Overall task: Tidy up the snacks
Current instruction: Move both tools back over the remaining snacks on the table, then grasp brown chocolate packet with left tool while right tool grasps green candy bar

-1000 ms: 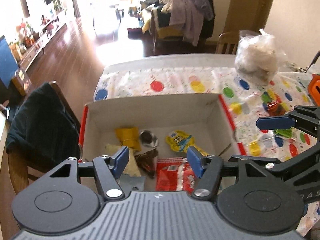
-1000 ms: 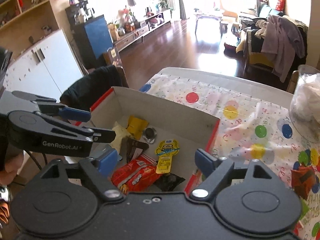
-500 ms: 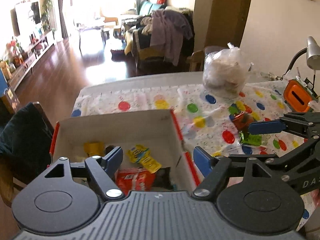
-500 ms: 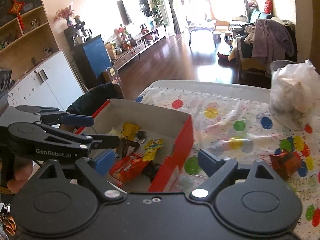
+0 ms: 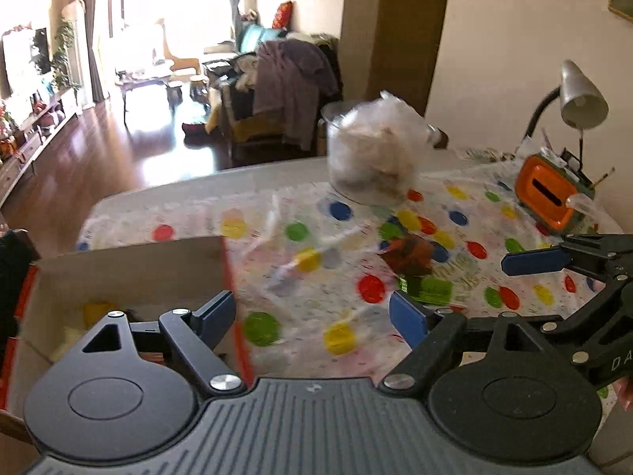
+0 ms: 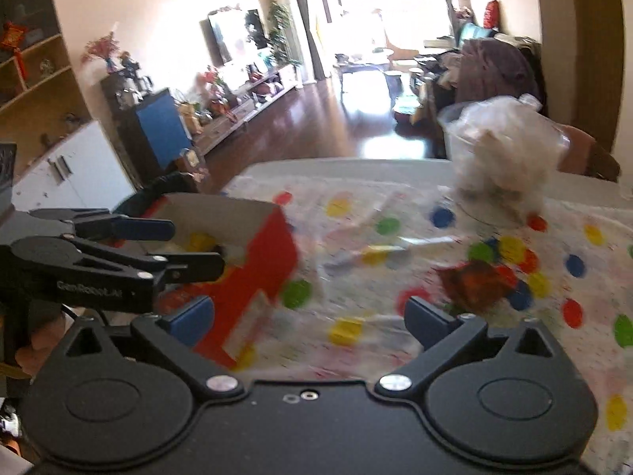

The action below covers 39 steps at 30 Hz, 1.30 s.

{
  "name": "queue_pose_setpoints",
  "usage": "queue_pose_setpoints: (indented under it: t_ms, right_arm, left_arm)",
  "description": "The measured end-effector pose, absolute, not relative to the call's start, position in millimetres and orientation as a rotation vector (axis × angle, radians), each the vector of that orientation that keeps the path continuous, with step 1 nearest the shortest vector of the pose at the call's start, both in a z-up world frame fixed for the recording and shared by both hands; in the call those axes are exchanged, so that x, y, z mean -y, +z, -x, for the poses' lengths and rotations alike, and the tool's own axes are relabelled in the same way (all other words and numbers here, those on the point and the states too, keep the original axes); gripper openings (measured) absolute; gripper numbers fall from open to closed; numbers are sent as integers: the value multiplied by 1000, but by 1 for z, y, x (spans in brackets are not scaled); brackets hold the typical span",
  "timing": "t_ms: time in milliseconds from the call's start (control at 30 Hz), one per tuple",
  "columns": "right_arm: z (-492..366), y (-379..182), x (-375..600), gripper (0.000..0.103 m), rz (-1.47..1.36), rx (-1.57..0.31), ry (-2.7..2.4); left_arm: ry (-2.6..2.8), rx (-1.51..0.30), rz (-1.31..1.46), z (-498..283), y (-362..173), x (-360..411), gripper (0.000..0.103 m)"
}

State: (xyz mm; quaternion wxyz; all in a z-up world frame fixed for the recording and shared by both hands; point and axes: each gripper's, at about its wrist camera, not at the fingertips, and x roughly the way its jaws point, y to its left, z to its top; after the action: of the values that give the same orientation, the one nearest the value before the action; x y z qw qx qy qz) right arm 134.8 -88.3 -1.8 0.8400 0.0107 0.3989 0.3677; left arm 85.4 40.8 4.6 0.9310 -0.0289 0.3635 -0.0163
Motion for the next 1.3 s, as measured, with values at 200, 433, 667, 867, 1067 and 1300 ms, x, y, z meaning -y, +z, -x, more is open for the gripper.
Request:
queue_pose_setpoints:
  t_ms: [200,433,667,867,1067,1300]
  right_arm:
    - [-153,-21,133,103,25,-860,727]
    - [-186,-45,172,103,100,-880,742]
    - [-216,-81,182,103,201,-923,801]
    - [-232,-103,177,103,279,-944,859]
    - [-245,-124,169,102,308,-956,894]
    - [-251,-143,153,101,384,-952,957]
  left_arm:
    - [-68,-790,44,-108,-11,0,85]
    - [-99,-842,11,-142,-33,43,85]
    - [-176,-893,-35,-185,-46,71,85]
    - [-267,-958,-123,-228,-52,91,85]
    - [-343,-1046,-187,-274,-72,104,85]
    - [-359,-1158,-218,-319,-105,115,85]
